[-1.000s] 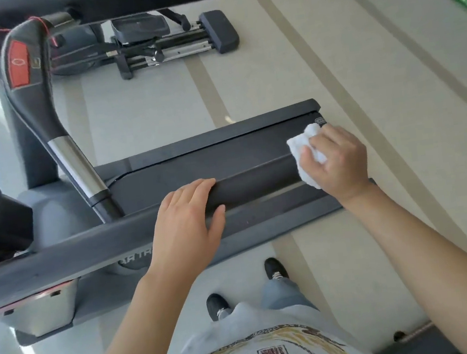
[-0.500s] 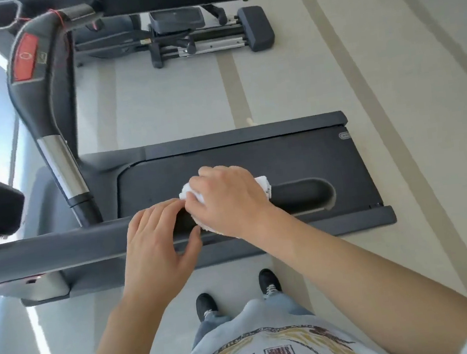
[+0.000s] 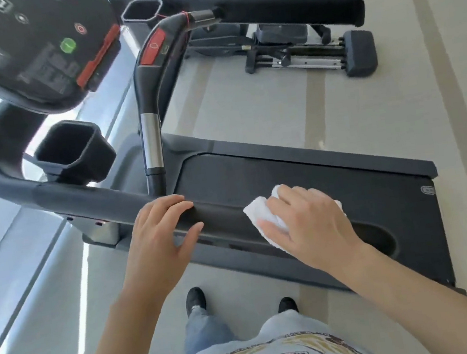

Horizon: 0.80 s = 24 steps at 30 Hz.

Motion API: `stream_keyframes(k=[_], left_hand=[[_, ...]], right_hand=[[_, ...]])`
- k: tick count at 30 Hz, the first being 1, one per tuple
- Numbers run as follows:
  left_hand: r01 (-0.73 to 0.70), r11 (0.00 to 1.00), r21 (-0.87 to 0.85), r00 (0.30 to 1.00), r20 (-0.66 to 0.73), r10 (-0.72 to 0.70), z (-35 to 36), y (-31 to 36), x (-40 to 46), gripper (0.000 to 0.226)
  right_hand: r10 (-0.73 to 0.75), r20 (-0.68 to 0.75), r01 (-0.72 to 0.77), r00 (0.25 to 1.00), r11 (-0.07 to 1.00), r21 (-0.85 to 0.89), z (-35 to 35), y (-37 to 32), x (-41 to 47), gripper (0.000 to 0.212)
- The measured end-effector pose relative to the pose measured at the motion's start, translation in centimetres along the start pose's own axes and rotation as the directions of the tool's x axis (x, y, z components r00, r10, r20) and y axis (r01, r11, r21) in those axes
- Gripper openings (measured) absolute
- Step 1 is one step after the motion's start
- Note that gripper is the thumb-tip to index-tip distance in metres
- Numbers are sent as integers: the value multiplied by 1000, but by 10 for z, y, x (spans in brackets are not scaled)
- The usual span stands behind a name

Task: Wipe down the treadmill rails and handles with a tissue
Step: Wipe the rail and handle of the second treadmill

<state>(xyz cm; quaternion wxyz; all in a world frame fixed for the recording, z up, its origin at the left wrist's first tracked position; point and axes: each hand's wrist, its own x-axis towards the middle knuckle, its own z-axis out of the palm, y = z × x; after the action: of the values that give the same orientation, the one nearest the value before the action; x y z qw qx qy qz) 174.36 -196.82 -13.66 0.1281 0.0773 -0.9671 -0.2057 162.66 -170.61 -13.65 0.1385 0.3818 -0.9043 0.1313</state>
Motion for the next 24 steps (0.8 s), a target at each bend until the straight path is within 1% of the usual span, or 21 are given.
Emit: stream_keyframes(k=[3,5,8,10,12,14,16,20,24], left_hand=[[7,1000,-4,1000,-31,-7,-12,-17,3,40],[5,1000,-1,999,-38,-5,-22,-32,4,39],[-15,1000,-11,999,-38,15,-39,-64,8,39],[-26,1000,-9,999,-39,25,-48,-87,12,39],[-32,999,-9,999,-29,32,-56,-109,18,38],[-56,998,-31,998,-24,55,-62,-129,23,38],[-70,996,-61,997,-15,69,-67,-147,29,43],[-121,988,-97,993,-10,120,-67,-169,37,42],[-199,973,-113,979,15,202,-60,-171,39,44]], right_hand=[[6,-52,-7,999,1000,-4,19,-30,24,17],[8,-63,-8,998,1000,-1,31,-56,43,16],[-33,-88,30,996,999,-36,45,-99,77,26],[-56,-110,51,992,997,-50,55,-127,101,28],[-56,-113,54,992,998,-20,67,-154,123,30],[-43,-103,45,994,999,24,78,-179,144,39],[-23,-82,27,996,999,45,87,-196,160,43],[49,-52,-44,997,994,99,93,-203,171,32],[83,-77,-70,994,984,161,83,-199,162,18]])
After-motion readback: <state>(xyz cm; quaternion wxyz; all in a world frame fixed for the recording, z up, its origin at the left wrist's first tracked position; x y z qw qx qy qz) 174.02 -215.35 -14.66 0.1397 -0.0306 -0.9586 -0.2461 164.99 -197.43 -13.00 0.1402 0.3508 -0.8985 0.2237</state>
